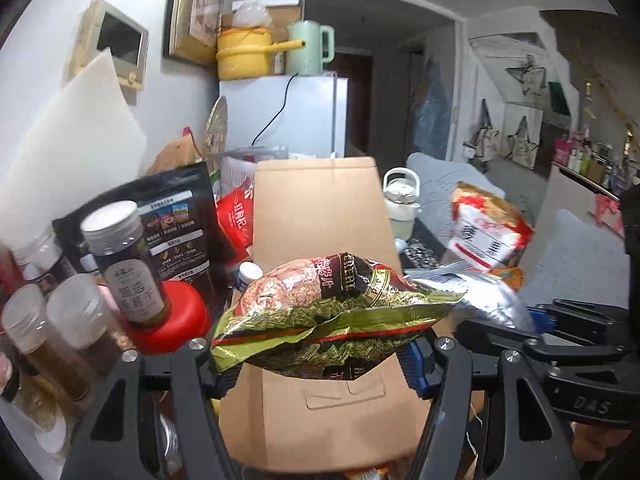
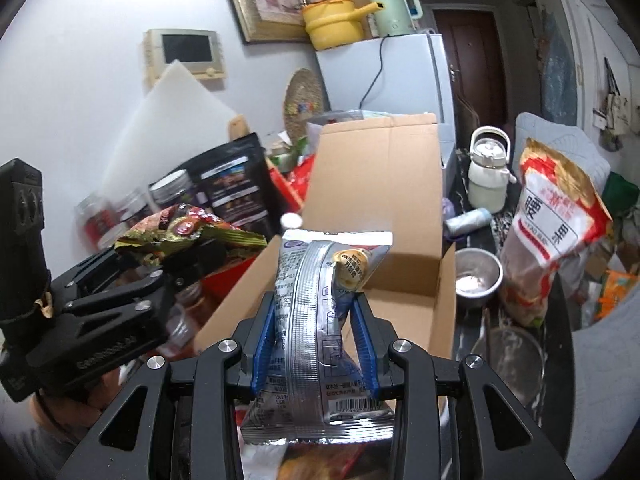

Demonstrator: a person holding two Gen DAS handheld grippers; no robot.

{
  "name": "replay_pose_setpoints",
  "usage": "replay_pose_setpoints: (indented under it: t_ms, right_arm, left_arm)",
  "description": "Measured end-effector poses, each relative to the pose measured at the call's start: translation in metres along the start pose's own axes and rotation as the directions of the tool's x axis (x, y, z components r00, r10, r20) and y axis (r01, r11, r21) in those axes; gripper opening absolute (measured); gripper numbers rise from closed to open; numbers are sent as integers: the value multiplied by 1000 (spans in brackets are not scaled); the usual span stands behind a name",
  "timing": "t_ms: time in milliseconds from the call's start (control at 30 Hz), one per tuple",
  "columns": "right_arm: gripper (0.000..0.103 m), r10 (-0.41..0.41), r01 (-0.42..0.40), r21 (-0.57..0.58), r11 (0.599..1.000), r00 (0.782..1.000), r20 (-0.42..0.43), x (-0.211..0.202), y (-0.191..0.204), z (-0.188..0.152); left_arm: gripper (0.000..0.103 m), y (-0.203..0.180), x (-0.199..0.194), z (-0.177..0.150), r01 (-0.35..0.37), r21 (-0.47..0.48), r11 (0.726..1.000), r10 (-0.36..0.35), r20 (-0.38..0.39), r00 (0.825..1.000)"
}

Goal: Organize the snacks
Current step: 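Carry the green bag and the foil packet with both grippers over the cardboard box, then open both grippers to drop the green bag and foil packet into the box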

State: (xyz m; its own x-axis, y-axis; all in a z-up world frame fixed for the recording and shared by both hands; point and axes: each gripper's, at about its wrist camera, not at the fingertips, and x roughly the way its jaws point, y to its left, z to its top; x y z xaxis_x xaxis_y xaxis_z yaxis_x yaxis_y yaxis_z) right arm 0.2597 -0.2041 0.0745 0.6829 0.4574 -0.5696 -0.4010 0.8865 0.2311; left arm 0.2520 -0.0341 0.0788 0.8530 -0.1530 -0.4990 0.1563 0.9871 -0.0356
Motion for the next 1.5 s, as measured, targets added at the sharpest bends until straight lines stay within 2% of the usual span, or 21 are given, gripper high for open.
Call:
replay_pose_setpoints:
  t_ms: [133, 300, 567, 767, 933, 1100, 1133, 1200, 1233, 1500]
  right_arm:
    - [36, -50, 50, -6, 999, 998, -26, 19, -2, 13]
    - [36, -67, 66, -14, 998, 995, -73, 51, -1, 24]
    - [36, -93, 96, 9, 995, 980, -174, 106, -20, 23]
    - [36, -113, 124, 28, 992, 965, -238, 133, -35, 11]
    - [36, -83, 108, 77, 991, 957, -278, 142, -46, 8]
    - [38, -101, 133, 89, 987, 949, -300, 144, -50, 9]
    - [41, -105, 137, 89, 987, 949, -297, 143, -50, 9]
    - [52, -123, 152, 79, 985, 949, -292, 140, -49, 9]
    - [56, -129, 157, 75, 985, 949, -288, 139, -48, 9]
    - [56, -145, 170, 69, 983, 949, -279, 125, -45, 10]
  left_arm:
    - [63, 4, 39, 4, -48, 21, 999, 49, -55, 997]
    - [63, 7, 77, 6, -72, 44, 996, 77, -119, 990]
    - [63, 14, 124, -5, -103, 73, 992, 117, -230, 966]
    - [63, 12, 140, -15, -129, 92, 987, 150, -264, 953]
    - [64, 14, 150, -19, -113, 80, 990, 133, -307, 943]
    - [65, 17, 158, -20, -152, 89, 984, 173, -345, 923]
    - [65, 18, 159, -20, -163, 87, 983, 183, -352, 918]
    - [65, 19, 161, -20, -183, 84, 979, 201, -363, 910]
    - [66, 19, 160, -20, -183, 82, 980, 200, -363, 910]
    - [66, 4, 143, -16, -176, 122, 977, 208, -331, 920]
